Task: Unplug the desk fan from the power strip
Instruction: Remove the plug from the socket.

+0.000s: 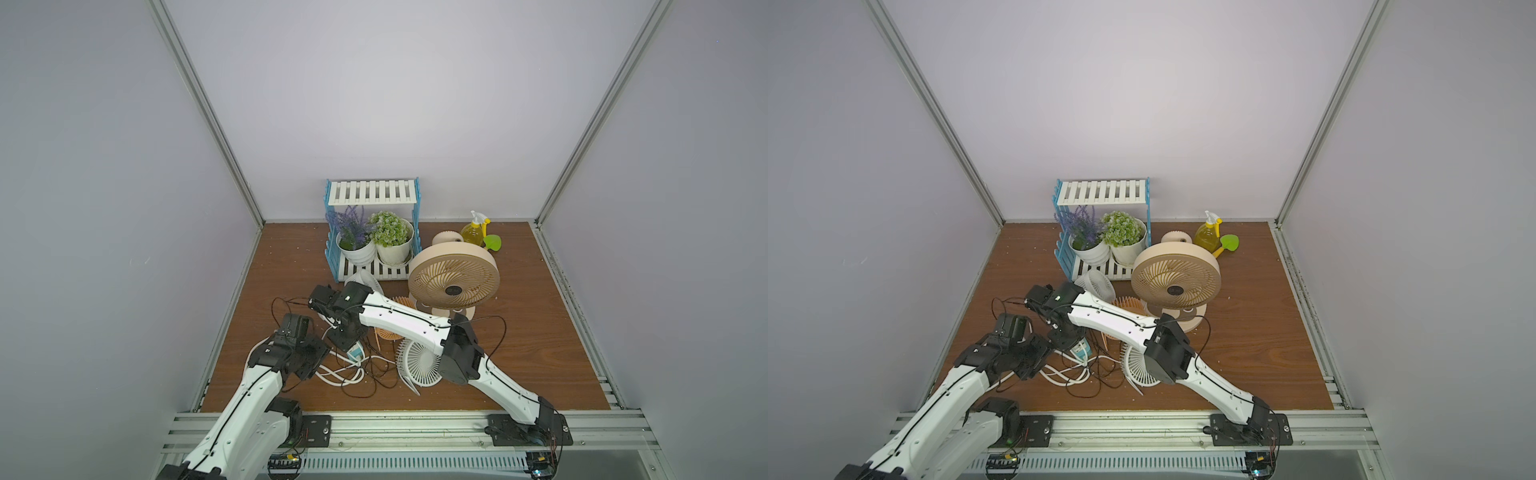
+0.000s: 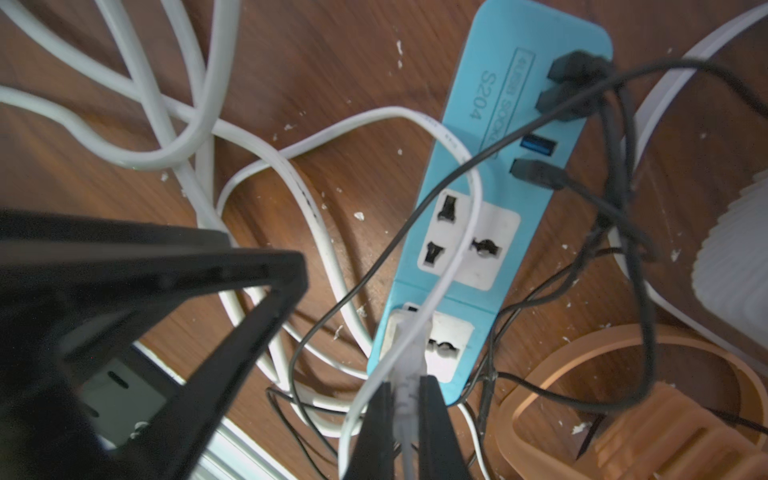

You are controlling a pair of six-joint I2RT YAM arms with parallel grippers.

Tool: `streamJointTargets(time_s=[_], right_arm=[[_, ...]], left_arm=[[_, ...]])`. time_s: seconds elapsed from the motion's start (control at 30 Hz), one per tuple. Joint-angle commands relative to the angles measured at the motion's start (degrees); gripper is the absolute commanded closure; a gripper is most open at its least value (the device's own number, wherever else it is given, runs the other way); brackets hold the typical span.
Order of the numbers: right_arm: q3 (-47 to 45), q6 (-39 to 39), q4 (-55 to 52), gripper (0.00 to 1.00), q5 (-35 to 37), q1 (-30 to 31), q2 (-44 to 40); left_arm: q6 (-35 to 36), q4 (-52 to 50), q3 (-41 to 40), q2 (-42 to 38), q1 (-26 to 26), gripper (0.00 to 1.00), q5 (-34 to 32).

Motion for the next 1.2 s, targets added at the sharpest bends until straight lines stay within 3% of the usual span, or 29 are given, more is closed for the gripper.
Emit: streamJointTargets(time_s=[0.0,0.6,1.03,1.17], right_arm=[[-1.2,-1.1,-0.7,1.00,-2.8,0.7,-1.6],[-1.9,0.2,0.6,1.00,-3.1,0.6,-1.4],[-0.4,1.1,0.2,1.00,-3.3,0.6,-0.9],[1.2,1.4,0.1,1.00,-1.8,0.7,-1.5]], left_arm=[[-1.1,9.2,-1.7,1.5,-0.2,0.45,3.3],[-2.8,16.4,-6.1,5.3,-0.2,0.42,7.1],[-1.9,18.5,-6.5,11.8,-0.2,0.47,8.3],[0.4,14.9,-5.5,13.3,-0.4,0.54,6.7]])
